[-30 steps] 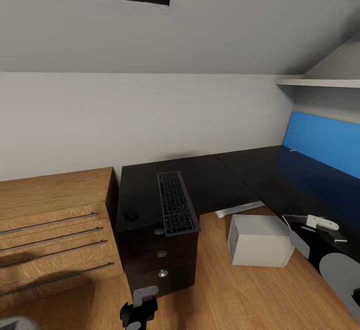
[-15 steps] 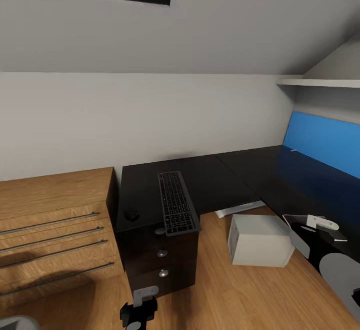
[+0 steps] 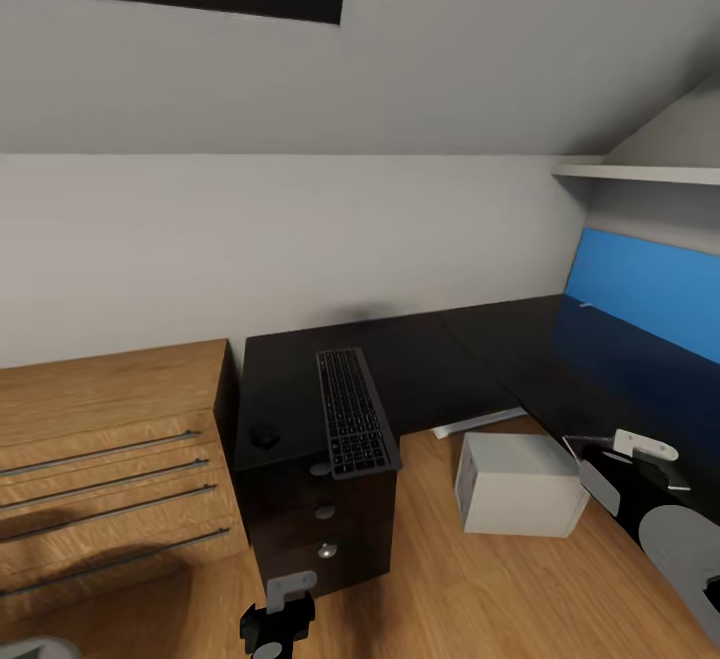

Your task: In the bedroom, organize the workspace by keeping the computer under the desk, ensuring the monitor is on the desk, placing the keyboard on the desk next to the monitor, placing the mouse on the desk next to the keyboard, moving the folder from the swivel chair onto the desk next to the mouse, stacking the notebook on top of the folder with the pen on top of the notebook, and positioning the swivel chair next to the desk.

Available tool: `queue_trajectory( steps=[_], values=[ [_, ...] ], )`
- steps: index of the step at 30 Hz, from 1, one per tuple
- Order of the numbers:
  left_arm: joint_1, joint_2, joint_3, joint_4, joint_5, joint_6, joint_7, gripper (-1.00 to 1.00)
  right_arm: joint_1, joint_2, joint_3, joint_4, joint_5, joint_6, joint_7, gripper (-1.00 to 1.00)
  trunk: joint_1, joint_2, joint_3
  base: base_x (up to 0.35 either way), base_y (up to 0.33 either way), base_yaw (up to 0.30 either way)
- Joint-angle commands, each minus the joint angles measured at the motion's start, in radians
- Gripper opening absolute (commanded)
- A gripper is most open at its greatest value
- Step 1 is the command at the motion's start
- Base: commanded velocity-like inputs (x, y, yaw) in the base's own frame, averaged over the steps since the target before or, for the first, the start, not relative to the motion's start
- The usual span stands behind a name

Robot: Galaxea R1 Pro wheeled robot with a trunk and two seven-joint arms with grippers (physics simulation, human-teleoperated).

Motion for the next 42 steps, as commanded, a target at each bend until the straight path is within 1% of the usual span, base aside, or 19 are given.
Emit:
queue_trajectory(
  steps=[1,10,20,22,27,35,42],
  values=[
    [-0.001,0.000,-0.008,-0.001,0.010,-0.006,0.004,1.00,0.000,-0.001,0.008,-0.002,-0.005,0.006,-0.006,1.00,-0.004,0.007,0.002,0.000,0.000,0.000],
    [-0.001,0.000,-0.008,-0.001,0.010,-0.006,0.004,1.00,0.000,-0.001,0.008,-0.003,-0.005,0.006,-0.006,1.00,-0.038,0.070,0.030,0.000,0.000,0.000],
    [-0.001,0.000,-0.008,-0.001,0.010,-0.006,0.004,1.00,0.000,-0.002,0.004,-0.013,-0.010,-0.006,-0.002,1.00,-0.038,0.070,0.030,0.000,0.000,0.000],
    [-0.001,0.000,-0.008,-0.001,0.010,-0.006,0.004,1.00,0.000,-0.002,-0.003,-0.023,-0.011,-0.012,0.007,1.00,-0.038,0.070,0.030,0.000,0.000,0.000],
    [-0.001,0.000,-0.008,-0.001,0.010,-0.007,0.003,1.00,0.000,-0.003,-0.035,-0.049,-0.012,-0.039,0.036,1.00,-0.038,0.070,0.030,0.023,0.000,0.000],
    [-0.001,0.000,-0.008,-0.001,0.010,-0.007,0.003,1.00,0.000,-0.003,-0.052,-0.056,-0.012,-0.078,0.047,1.00,-0.038,0.070,0.030,0.206,0.000,0.000],
    [-0.001,0.000,-0.008,-0.001,0.010,-0.007,0.003,1.00,0.001,-0.003,-0.053,-0.055,-0.011,-0.085,0.048,1.00,-0.038,0.070,0.030,0.091,0.000,0.000]
  ],
)
